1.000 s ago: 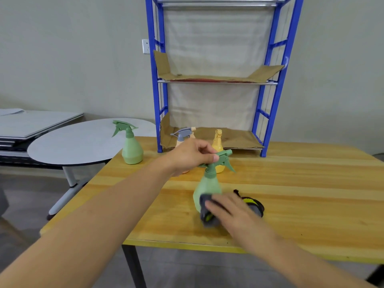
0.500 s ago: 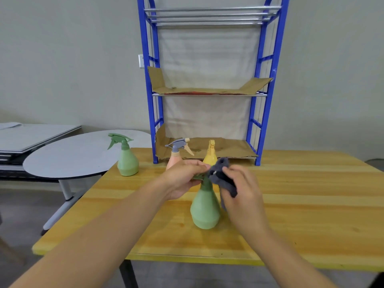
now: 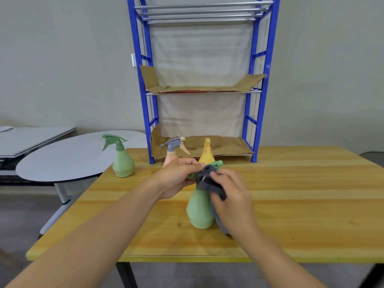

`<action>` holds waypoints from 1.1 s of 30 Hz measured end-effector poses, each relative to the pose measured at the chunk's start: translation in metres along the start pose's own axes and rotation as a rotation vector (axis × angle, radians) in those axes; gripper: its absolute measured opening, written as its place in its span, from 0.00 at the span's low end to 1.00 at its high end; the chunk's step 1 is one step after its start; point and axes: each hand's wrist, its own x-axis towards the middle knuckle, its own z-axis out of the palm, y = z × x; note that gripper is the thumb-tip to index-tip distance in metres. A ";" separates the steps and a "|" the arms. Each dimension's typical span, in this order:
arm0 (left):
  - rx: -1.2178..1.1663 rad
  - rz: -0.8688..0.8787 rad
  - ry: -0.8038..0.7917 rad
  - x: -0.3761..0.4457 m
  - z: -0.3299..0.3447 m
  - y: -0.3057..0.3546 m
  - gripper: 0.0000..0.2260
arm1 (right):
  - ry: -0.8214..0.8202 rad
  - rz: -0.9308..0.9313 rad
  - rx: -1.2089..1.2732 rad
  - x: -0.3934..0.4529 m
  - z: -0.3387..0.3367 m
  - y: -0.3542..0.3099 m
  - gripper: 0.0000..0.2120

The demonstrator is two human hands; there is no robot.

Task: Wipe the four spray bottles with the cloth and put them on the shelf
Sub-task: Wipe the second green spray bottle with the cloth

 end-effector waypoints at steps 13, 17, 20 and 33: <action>0.066 0.002 0.028 -0.002 0.000 -0.001 0.09 | -0.036 0.274 -0.020 -0.002 -0.019 0.021 0.19; 0.057 0.016 0.049 -0.002 0.002 -0.004 0.09 | -0.023 0.281 -0.001 0.001 -0.033 0.021 0.18; 0.054 0.033 0.064 -0.003 0.006 -0.005 0.09 | -0.054 0.171 0.018 0.009 -0.033 0.008 0.18; 0.325 0.281 0.415 -0.021 0.015 -0.032 0.26 | -0.206 0.223 -0.027 0.047 -0.069 0.005 0.14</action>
